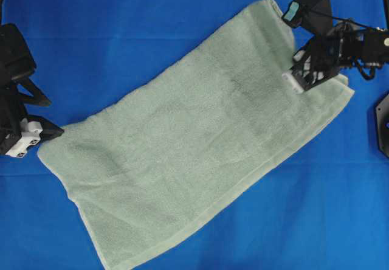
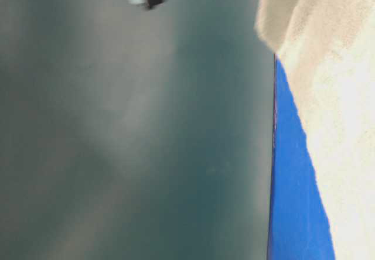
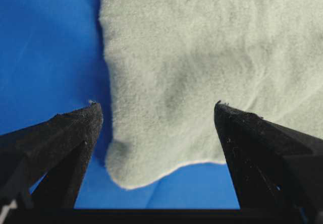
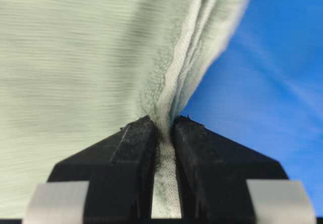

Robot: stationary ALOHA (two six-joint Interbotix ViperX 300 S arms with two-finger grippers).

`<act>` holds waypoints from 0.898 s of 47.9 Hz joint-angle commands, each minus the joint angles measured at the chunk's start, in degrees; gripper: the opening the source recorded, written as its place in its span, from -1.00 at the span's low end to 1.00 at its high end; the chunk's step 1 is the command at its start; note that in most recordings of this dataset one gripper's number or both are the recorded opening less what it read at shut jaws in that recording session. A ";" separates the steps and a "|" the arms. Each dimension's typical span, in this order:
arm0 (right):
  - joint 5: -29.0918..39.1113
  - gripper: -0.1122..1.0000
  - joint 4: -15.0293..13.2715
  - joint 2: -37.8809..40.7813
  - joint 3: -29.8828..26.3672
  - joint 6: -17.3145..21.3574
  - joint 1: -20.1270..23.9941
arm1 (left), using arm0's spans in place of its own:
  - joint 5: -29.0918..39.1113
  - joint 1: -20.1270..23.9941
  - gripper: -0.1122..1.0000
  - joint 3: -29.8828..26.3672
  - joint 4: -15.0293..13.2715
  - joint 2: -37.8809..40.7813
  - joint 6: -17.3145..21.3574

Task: Fold a bath towel.
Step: 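Fold the right end over toward the left with the right gripper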

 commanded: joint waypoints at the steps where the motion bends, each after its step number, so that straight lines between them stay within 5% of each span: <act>1: 1.76 -0.54 0.26 -0.35 -4.48 2.20 5.45 | -1.32 0.18 0.75 -0.97 0.26 0.26 0.18; 19: 2.11 -0.54 -3.87 19.51 -26.63 11.51 22.15 | -2.72 -0.35 0.75 -0.88 0.26 0.35 2.11; 29: 2.11 -0.54 -4.13 28.74 -37.62 13.80 25.05 | -2.72 -0.62 0.74 -0.79 0.26 0.35 3.87; 43: 2.20 -0.54 -4.13 31.90 -41.84 15.91 26.63 | -2.72 -0.62 0.74 -0.79 0.18 0.18 4.66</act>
